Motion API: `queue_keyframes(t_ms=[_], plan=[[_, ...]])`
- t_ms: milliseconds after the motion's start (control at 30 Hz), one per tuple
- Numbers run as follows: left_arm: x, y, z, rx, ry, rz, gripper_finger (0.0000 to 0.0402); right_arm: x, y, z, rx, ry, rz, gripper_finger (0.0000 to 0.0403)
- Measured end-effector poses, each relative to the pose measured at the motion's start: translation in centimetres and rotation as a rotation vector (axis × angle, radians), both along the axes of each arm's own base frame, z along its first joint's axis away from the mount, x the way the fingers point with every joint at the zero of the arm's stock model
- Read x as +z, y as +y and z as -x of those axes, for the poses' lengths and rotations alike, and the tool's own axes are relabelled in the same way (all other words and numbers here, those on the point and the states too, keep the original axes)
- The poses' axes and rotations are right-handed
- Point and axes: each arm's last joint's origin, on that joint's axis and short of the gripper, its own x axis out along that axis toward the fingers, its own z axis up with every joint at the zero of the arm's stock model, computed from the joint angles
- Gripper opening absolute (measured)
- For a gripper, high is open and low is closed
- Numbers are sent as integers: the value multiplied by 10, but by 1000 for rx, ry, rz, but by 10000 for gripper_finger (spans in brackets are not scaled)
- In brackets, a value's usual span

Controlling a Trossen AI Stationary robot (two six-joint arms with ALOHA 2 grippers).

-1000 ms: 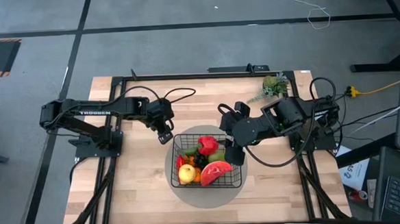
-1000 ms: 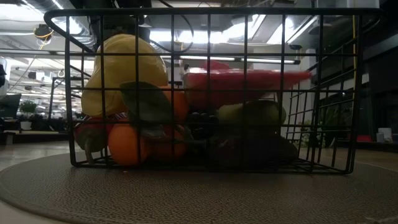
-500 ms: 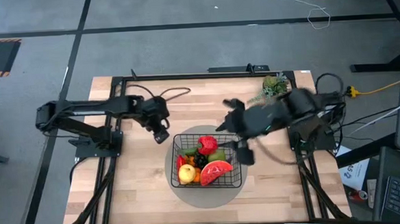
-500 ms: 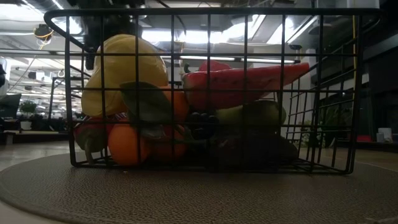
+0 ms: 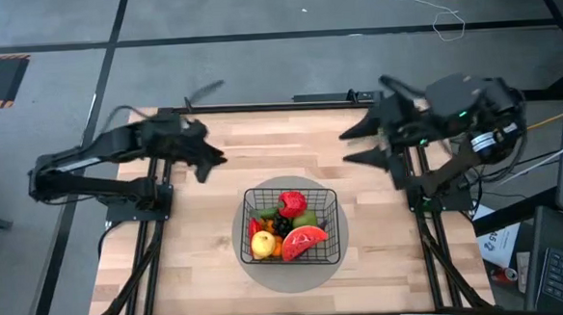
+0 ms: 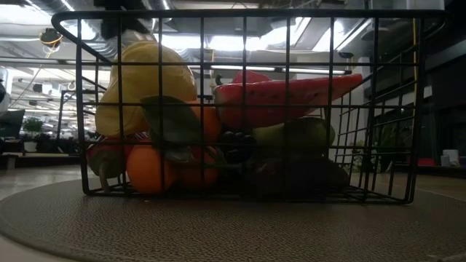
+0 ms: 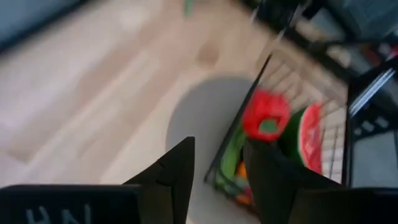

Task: Build produce basket
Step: Return to Home Position

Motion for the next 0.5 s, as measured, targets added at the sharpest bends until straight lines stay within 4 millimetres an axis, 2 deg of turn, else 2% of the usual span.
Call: queue_keyframes(t_ms=[133,300,500], plan=[[31,-4,21,-14,-191,-106,133,13,-9,19,-61,-85,-47,228],[61,-12,54,-25,-375,-205,133,21,-20,48,-201,-131,-102,228],[74,-22,98,-2,-493,-302,133,27,-27,77,-219,-159,-87,228]])
